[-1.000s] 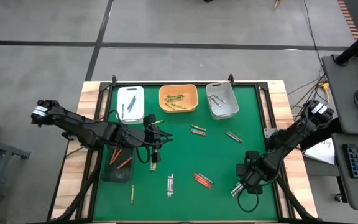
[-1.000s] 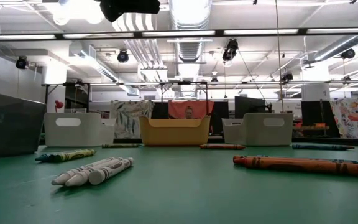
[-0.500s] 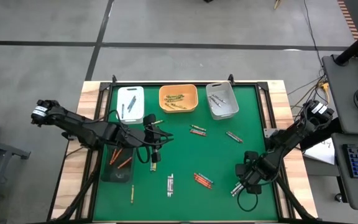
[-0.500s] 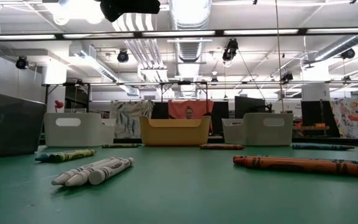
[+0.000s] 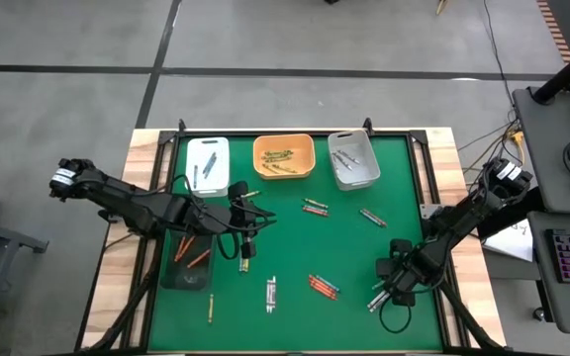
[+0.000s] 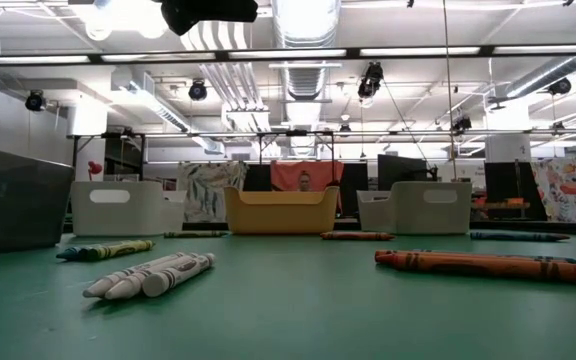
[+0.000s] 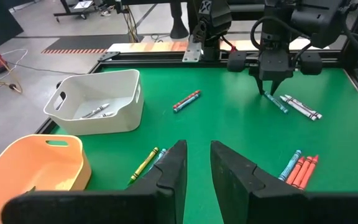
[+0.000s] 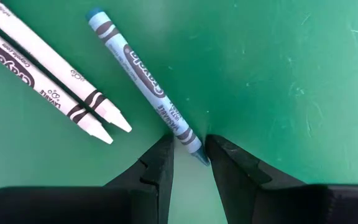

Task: Sort crayons
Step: Put the blue crayon into the white bin

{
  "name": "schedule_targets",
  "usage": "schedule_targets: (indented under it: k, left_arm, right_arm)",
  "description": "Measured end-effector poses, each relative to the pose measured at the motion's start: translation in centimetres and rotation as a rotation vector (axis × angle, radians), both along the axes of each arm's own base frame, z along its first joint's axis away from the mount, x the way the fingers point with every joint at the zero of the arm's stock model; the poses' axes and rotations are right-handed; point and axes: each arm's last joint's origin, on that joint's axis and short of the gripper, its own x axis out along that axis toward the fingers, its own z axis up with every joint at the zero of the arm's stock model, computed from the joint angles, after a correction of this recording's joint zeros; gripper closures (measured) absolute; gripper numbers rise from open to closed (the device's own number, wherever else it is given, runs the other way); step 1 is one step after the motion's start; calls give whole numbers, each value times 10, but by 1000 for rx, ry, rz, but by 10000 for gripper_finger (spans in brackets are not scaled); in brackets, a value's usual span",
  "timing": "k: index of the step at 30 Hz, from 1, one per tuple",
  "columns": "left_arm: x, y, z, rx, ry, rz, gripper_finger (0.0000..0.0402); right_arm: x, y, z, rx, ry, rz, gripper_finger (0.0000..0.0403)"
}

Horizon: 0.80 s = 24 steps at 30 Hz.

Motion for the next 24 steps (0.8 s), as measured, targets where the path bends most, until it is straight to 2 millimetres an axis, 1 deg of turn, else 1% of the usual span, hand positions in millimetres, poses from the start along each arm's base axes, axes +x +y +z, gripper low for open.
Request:
schedule_targets:
  k: [5, 10, 11, 14, 17, 20, 24]
  left_arm:
    - [0, 0, 0, 0, 0, 0, 348]
    - [2, 0, 3, 20, -51, 25, 348]
    - [3, 0, 2, 28, -72, 19, 348]
    - [4, -2, -5, 39, -126, -13, 348]
    - [3, -2, -14, 17, -199, -27, 348]
    - [0, -1, -26, -7, -268, -41, 348]
    - [-6, -1, -39, -51, -360, -89, 347]
  right_arm:
    - [1, 0, 0, -9, -14, -24, 327]
    - [1, 0, 0, -14, -22, -48, 375]
    - [1, 0, 0, -14, -22, -48, 385]
    - [2, 0, 3, -17, -30, -49, 391]
    - [8, 2, 12, -49, -117, -77, 394]
    - [15, 3, 27, -73, -239, -103, 394]
    - [29, -3, 47, -151, -434, -153, 394]
